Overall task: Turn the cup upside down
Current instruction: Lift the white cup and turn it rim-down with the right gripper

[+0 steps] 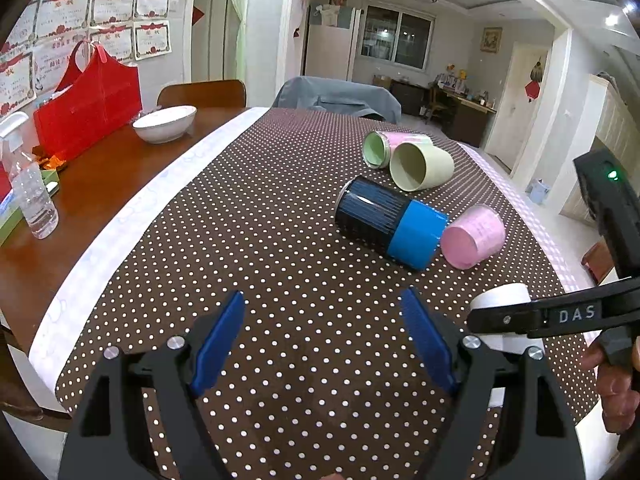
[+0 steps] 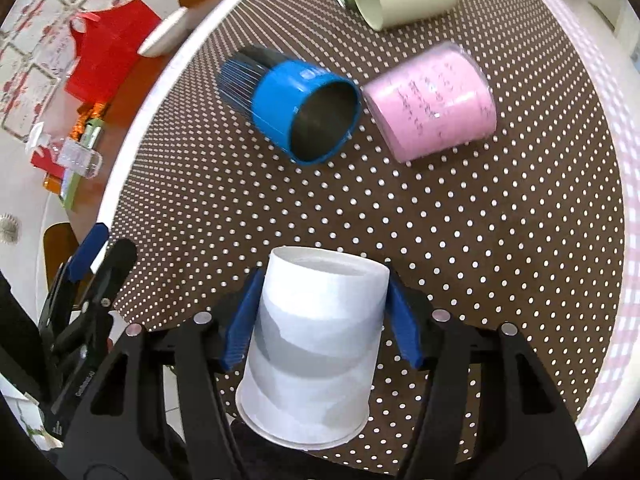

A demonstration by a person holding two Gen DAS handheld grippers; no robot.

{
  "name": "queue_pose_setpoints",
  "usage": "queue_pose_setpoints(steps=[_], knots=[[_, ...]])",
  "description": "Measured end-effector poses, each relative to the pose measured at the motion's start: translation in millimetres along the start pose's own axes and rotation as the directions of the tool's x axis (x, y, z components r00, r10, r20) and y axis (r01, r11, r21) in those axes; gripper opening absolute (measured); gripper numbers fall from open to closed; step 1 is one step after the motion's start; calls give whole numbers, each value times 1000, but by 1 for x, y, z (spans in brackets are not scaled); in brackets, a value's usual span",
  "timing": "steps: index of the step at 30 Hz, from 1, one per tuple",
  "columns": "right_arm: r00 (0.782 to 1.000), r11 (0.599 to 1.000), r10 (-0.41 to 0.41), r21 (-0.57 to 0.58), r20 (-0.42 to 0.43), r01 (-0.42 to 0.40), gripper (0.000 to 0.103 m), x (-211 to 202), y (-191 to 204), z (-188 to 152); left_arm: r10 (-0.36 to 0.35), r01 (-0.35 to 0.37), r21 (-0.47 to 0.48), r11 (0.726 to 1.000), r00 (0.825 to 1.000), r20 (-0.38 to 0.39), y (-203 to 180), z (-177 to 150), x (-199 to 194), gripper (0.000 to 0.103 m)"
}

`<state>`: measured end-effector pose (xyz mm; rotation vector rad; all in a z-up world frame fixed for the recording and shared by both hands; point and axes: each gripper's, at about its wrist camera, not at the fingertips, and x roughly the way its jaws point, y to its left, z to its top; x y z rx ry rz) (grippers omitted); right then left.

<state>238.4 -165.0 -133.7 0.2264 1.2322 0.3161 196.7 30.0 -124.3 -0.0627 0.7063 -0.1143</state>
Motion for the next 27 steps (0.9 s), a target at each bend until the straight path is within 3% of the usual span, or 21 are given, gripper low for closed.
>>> queue_pose_setpoints(steps=[6, 9, 12, 15, 17, 19, 20, 21, 24, 27], knots=[[993, 999, 28, -42, 114, -23, 58, -24, -9, -13, 17, -17, 0, 1000, 1000, 24, -7, -3, -16, 79], [975, 995, 38, -100, 218, -17, 58, -45, -8, -24, 28, -28, -2, 1000, 999, 37, -10, -6, -22, 79], [941, 988, 37, -156, 338, 17, 58, -62, 1, -35, 38, -38, 1, 999, 998, 56, -15, -8, -31, 79], [859, 973, -9, -194, 512, 126, 58, -76, 6, -54, 43, -44, 6, 999, 995, 86, -21, -11, -43, 79], [808, 968, -12, -196, 589, 157, 58, -77, 8, -62, 44, -45, 3, 999, 994, 96, -23, -13, -48, 79], [748, 962, -16, -194, 663, 193, 59, -78, 5, -75, 53, -55, 7, 998, 993, 107, -26, -15, -54, 79], [707, 959, -20, -187, 707, 215, 59, -78, 5, -82, 57, -58, 9, 998, 992, 112, -28, -15, -56, 79], [691, 958, -23, -182, 722, 222, 59, -77, 7, -82, 61, -63, 12, 998, 991, 119, -30, -16, -59, 79], [611, 952, -39, -157, 790, 263, 59, -72, 7, -94, 70, -74, 20, 997, 988, 135, -35, -15, -66, 79], [575, 942, -66, -139, 816, 305, 59, -64, 9, -100, 76, -80, 25, 996, 987, 144, -38, -15, -70, 79]])
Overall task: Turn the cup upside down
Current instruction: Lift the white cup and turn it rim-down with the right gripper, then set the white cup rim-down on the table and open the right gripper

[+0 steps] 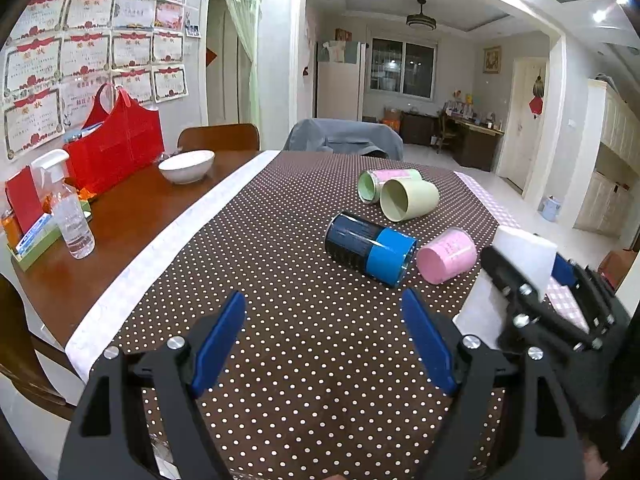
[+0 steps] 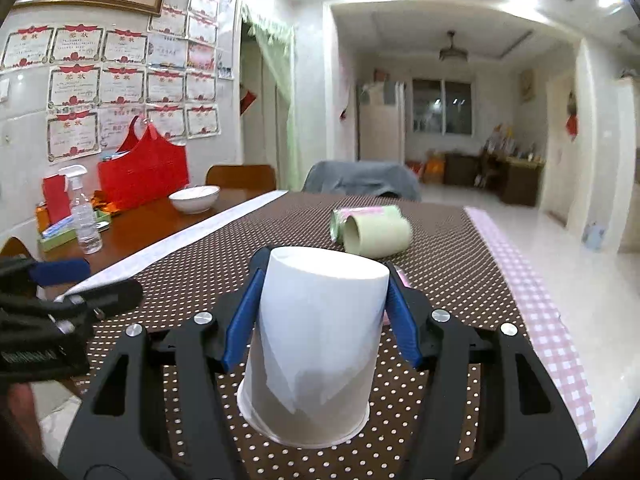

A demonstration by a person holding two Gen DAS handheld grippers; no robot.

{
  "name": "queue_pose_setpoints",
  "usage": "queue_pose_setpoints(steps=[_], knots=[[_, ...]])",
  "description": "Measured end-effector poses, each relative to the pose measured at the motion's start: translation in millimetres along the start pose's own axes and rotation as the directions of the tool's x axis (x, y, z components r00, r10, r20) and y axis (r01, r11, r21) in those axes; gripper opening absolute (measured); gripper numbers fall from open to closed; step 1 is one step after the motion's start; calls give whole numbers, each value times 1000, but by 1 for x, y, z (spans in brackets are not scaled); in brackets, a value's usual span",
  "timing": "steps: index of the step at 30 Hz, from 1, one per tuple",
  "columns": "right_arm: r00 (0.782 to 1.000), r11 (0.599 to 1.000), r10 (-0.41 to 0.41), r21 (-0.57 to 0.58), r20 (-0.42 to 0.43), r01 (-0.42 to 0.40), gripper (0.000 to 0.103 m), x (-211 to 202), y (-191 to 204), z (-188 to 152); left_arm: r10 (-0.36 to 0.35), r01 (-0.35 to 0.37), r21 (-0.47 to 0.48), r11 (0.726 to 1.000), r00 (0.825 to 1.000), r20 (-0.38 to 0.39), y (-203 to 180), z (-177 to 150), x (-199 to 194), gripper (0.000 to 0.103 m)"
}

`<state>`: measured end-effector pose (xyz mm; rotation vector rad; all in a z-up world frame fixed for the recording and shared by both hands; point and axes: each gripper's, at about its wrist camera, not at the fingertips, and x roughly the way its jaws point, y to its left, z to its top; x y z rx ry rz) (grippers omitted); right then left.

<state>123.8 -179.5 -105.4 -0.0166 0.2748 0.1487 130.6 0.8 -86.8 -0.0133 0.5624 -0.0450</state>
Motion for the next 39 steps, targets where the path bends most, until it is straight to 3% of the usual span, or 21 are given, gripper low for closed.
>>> queue_pose_setpoints(steps=[9, 21, 26, 29, 32, 39], knots=[[996, 997, -68, -43, -59, 66, 59, 20, 11, -17, 7, -7, 7, 1000, 1000, -3, -3, -2, 2, 79], [991, 997, -60, -64, -121, 52, 60, 27, 19, -28, 10, -10, 8, 1000, 1000, -5, -3, -3, 3, 79], [990, 998, -49, -40, -134, 44, 79, 20, 16, -31, 14, -14, 11, 1000, 1000, -3, -3, -4, 2, 79], [990, 999, -34, -25, -137, 31, 83, 17, 16, -31, 15, -15, 11, 1000, 1000, -1, -2, -3, 0, 79], [991, 1000, -14, -8, -137, 13, 93, 14, 14, -29, 17, -17, 14, 1000, 1000, 3, -3, -2, -1, 79], [988, 1000, 19, 24, -152, -16, 97, 12, 10, -20, 14, -15, 20, 1000, 1000, 16, -6, 0, -8, 79]])
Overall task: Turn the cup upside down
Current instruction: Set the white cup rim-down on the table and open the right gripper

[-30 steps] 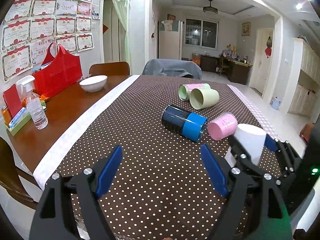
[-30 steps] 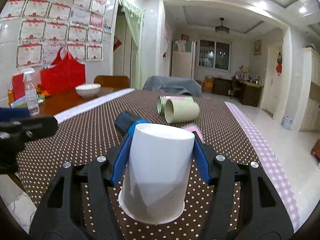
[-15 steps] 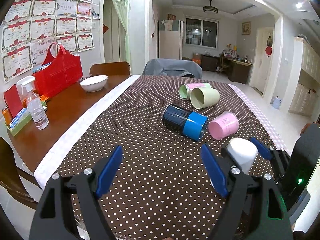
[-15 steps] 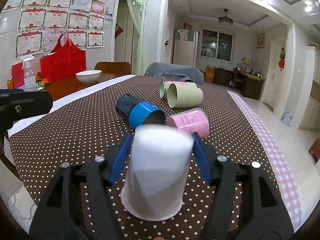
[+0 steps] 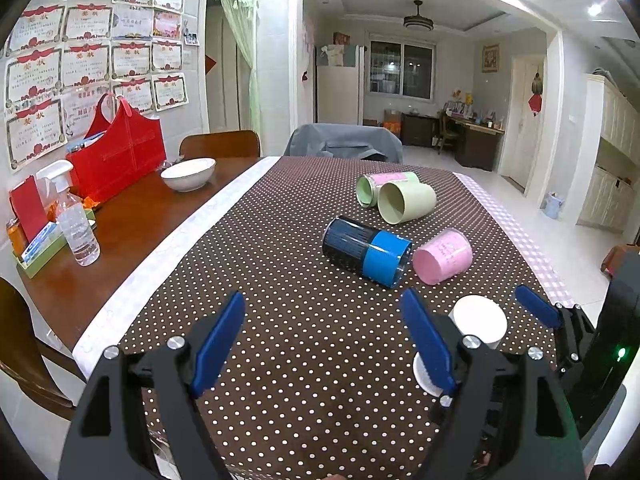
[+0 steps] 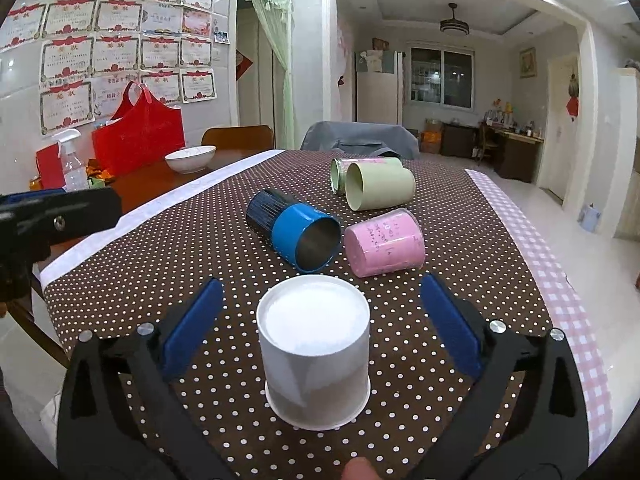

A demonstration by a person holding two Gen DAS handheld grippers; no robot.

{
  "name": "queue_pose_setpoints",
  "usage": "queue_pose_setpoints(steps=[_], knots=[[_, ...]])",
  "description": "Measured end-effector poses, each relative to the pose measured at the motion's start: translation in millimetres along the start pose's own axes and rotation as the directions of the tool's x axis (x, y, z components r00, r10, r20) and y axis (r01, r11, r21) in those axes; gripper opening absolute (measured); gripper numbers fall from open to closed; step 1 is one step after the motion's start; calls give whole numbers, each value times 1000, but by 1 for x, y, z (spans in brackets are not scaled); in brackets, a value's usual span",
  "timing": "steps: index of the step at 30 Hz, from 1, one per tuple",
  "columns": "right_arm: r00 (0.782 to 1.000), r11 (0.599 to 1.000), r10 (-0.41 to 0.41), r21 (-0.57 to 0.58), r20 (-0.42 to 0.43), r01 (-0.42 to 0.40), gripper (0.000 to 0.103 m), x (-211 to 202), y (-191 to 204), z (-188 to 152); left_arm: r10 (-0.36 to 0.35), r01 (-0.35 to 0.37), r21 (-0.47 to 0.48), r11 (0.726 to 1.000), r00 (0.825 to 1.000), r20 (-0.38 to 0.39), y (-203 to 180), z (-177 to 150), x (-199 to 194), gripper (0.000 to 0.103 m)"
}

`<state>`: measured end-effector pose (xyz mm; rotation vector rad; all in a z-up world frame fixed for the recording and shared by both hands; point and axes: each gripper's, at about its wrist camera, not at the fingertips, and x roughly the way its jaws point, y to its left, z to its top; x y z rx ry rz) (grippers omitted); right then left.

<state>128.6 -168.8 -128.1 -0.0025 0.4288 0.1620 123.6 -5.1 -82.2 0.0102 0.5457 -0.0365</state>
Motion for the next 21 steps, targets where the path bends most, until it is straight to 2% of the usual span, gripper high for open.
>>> queue_pose_setpoints(steps=[21], knots=[[999, 989, 42, 139, 27, -45, 97, -33, -42, 42, -13, 11, 17, 1000, 997, 75, -26, 10, -33, 79]])
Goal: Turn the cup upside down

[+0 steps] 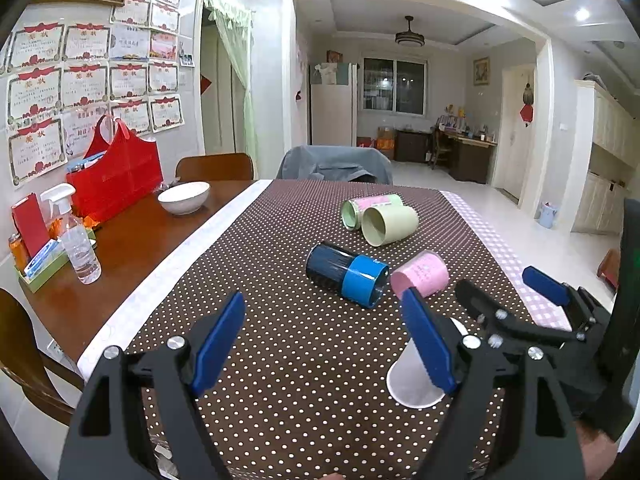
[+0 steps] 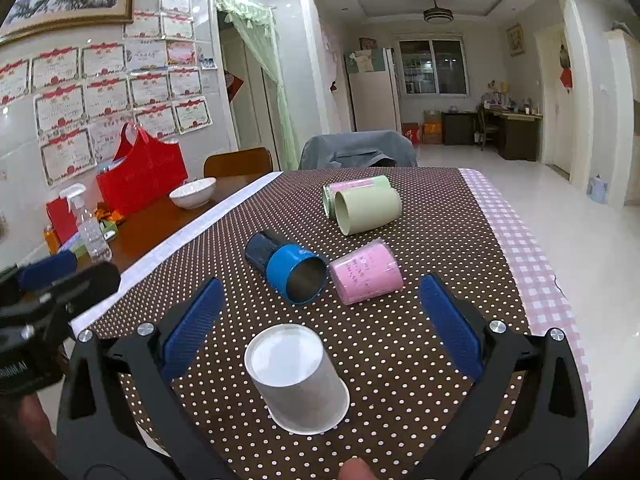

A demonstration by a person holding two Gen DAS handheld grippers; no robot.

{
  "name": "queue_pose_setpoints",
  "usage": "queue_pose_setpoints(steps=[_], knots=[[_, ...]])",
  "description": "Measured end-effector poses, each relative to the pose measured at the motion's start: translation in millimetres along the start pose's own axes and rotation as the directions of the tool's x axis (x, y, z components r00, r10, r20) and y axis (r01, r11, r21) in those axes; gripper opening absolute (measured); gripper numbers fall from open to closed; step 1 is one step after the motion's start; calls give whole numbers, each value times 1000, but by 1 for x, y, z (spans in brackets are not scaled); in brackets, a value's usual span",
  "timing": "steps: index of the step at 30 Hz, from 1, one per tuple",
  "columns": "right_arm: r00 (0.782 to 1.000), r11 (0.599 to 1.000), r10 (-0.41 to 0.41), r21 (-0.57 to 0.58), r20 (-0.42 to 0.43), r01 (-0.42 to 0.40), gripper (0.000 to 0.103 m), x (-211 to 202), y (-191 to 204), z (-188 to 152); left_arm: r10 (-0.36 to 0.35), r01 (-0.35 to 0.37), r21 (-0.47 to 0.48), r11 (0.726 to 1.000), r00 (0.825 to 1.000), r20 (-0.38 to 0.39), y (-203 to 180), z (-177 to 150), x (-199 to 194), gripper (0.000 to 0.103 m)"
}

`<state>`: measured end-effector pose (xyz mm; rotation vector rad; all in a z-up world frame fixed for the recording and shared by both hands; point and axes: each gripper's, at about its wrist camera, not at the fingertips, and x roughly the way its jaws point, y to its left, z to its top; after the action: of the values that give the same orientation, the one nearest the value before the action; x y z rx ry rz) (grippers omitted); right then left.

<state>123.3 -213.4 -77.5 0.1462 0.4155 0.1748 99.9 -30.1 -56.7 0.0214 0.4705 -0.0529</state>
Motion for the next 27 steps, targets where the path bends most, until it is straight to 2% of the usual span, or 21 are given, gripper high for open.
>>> queue_pose_setpoints(steps=[12, 27], knots=[[999, 999, 38, 27, 35, -39, 97, -37, -8, 26, -14, 13, 14, 1000, 998, 54, -11, 5, -26, 79], [992, 999, -14, -41, 127, 19, 97, -89, 5, 35, -26, 24, 25, 999, 995, 93, -23, 8, -47, 81]])
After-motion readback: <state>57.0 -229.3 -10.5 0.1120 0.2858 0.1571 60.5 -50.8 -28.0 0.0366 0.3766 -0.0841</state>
